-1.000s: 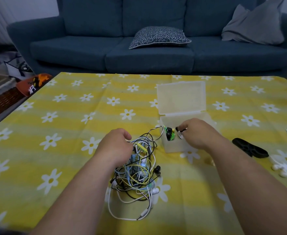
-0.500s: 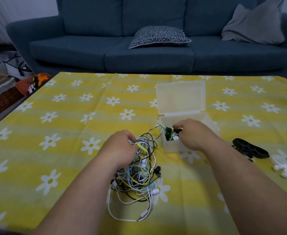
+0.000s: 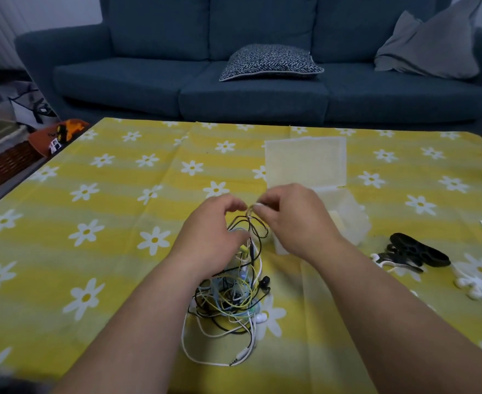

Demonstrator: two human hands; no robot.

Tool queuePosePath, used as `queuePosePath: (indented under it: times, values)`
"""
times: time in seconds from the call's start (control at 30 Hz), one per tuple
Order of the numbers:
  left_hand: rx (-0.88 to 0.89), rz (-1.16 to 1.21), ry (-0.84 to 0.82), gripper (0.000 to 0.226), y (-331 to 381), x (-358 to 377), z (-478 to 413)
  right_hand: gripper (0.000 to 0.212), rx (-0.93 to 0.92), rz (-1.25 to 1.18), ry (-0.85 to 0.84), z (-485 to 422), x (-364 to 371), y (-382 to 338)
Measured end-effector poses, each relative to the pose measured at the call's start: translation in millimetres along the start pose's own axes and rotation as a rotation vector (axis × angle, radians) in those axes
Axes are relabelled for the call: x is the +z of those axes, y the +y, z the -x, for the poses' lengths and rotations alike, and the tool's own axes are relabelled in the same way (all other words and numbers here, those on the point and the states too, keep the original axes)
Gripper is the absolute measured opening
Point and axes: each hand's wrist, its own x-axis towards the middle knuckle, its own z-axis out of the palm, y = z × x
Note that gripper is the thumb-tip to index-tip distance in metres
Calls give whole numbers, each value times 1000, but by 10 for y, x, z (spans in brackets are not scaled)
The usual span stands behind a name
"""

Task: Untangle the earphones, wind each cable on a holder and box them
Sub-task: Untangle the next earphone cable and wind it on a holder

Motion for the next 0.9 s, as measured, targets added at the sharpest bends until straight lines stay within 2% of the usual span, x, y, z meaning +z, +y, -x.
queuePosePath:
  times: [0.13,0.2,0.33,0.47,0.53,0.63,0.7,0.77,0.83,0.9]
  values:
    - [156,121,104,20,151,11,12,16,-114,-328,106,98,-383,-264]
    - [161,83,163,21,144,11,-3,16,-113,-448,201,162,-548,-320]
    - [22,-73,136,21,47,32,14,17,-105,-719,327,293,-861,-310]
    - [-126,-235,224,19,-1,-19,55,28,-39,-1115,359,426,-1113,-243]
    - [-180,-311,202,19,-9,-53,73,32,-2,-1299,351,474,-1205,-192]
    - [-223,-409,145,19,-46,-70,103,25,39,-1395,361,537,-1310,-109]
    - [-220,-370,171,21,-56,-105,122,22,71,-1418,394,579,-1373,-44]
    - [-182,-266,269,22,-15,-156,130,23,130,-1468,420,616,-1437,45]
    - [-111,-19,421,30,99,-196,151,26,219,-1474,422,646,-1478,146]
    - [-60,301,554,40,245,-238,183,25,371,-1299,408,670,-1467,247]
